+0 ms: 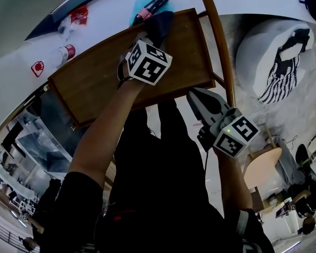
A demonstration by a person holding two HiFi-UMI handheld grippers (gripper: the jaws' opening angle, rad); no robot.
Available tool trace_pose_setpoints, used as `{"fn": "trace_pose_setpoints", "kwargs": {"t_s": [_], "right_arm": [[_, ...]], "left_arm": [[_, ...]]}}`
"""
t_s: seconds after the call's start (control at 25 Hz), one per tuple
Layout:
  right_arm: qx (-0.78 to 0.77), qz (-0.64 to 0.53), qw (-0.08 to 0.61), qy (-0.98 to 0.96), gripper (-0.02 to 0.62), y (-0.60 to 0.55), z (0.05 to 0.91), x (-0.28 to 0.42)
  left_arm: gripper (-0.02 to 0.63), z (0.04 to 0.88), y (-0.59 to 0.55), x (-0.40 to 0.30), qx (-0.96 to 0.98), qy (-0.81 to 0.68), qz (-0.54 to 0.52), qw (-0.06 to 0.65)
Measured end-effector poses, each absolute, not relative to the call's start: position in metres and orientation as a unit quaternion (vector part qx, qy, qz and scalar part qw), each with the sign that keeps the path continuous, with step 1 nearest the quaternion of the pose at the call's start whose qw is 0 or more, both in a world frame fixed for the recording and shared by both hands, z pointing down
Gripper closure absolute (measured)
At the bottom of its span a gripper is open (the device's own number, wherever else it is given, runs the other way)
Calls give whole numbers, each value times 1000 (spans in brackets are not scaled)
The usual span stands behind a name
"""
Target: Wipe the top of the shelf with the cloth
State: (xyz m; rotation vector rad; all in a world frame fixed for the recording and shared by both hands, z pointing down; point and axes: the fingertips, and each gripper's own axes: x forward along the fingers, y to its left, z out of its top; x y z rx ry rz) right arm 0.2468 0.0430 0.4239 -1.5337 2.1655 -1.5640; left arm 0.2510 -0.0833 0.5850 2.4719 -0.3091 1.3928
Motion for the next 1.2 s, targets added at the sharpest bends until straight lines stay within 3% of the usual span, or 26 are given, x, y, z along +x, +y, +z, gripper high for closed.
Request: {"fn": "trace_pose_setpoints", "kwargs": {"t_s": [0.76, 0.96, 1.2], "right_arm": [[-511, -499, 24, 699, 591, 52, 416, 255], [-497, -494, 19, 713, 591, 45, 408, 230], [-458, -488, 7, 743, 591, 30, 400, 172]], "left_arm": [[557, 569, -70, 276, 872, -87, 456, 155], [557, 551, -81, 237, 874, -113, 445, 156], [557, 535, -96, 137, 865, -174, 437, 174]]}}
